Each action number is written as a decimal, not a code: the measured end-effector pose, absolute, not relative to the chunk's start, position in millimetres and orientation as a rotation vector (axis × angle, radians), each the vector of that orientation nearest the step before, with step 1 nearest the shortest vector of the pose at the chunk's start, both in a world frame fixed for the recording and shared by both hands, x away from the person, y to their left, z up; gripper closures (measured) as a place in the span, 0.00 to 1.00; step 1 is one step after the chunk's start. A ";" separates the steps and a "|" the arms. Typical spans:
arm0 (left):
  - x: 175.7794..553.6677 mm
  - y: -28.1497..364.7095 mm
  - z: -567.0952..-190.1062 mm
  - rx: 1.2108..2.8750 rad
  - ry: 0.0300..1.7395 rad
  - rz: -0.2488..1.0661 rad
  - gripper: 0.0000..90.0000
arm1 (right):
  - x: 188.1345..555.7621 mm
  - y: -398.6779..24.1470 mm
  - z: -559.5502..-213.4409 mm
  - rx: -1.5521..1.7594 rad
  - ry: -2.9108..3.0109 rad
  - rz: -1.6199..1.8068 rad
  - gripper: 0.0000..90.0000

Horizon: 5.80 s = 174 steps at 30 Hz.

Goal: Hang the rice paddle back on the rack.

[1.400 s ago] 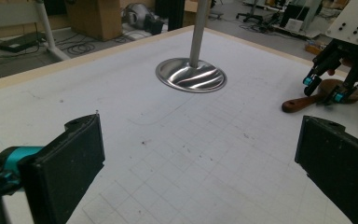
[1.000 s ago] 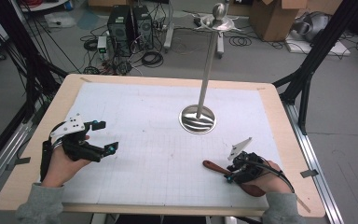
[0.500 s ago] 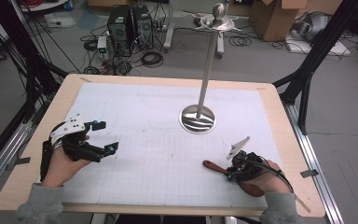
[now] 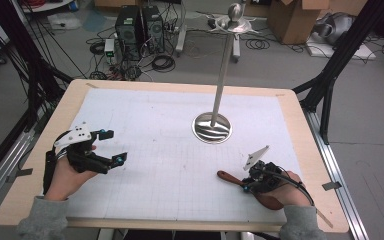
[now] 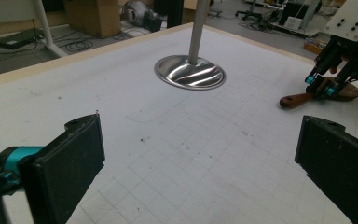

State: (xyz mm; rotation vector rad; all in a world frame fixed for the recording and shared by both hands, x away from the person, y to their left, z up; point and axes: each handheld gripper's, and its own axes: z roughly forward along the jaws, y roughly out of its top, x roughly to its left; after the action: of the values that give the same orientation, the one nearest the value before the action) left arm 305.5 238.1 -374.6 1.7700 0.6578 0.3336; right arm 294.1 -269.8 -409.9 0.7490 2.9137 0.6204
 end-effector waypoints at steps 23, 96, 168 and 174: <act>304.7 238.3 -374.1 1.770 0.653 0.337 0.03 | 292.5 -286.8 -391.9 0.786 2.757 0.829 0.86; 299.9 243.6 -374.8 1.765 0.671 0.355 0.03 | 297.5 -344.6 -350.0 1.036 2.095 1.424 0.86; 289.5 256.3 -375.9 1.759 0.700 0.374 0.03 | 369.4 -316.7 -268.4 0.850 2.131 1.473 0.87; 288.2 257.2 -376.0 1.758 0.703 0.375 0.03 | 375.3 -318.7 -262.6 0.828 2.134 1.501 0.87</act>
State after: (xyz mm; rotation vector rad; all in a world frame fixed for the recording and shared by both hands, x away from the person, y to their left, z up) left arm 288.2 257.2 -376.0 1.7582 0.7032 0.3753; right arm 375.3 -318.7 -262.6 0.8281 2.1342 1.5012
